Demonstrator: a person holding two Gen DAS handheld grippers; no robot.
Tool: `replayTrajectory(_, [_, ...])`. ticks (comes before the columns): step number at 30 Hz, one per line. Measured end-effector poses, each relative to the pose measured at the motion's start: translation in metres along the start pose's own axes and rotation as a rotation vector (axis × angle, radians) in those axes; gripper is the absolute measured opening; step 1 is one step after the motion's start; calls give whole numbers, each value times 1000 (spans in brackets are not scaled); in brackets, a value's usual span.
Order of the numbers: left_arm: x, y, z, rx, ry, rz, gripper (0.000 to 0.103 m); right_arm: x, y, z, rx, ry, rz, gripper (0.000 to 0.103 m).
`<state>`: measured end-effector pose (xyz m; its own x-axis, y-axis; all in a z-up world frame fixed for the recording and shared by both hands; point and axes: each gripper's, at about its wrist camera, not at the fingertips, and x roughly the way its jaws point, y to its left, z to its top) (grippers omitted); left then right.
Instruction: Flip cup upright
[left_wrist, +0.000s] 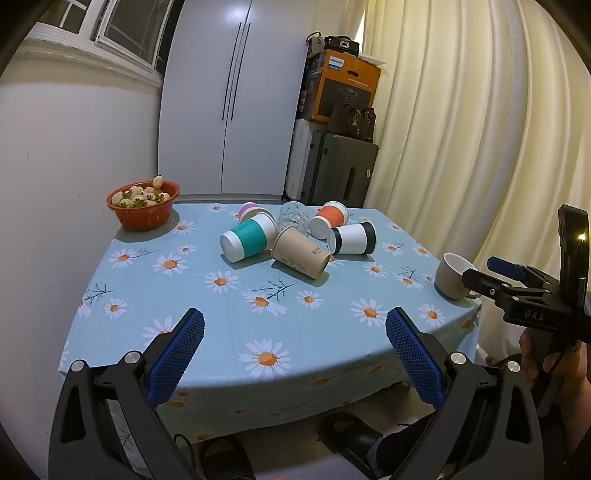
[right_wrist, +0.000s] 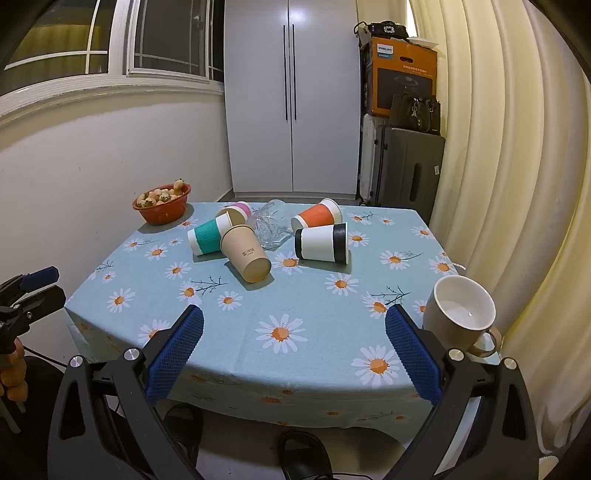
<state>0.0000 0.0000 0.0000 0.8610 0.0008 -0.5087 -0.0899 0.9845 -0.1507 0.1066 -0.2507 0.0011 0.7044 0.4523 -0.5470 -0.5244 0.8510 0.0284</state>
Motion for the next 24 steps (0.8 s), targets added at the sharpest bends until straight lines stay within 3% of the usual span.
replayTrajectory(24, [-2, -4, 2, -12, 5, -5, 96, 1, 4, 0, -6, 11, 3, 98])
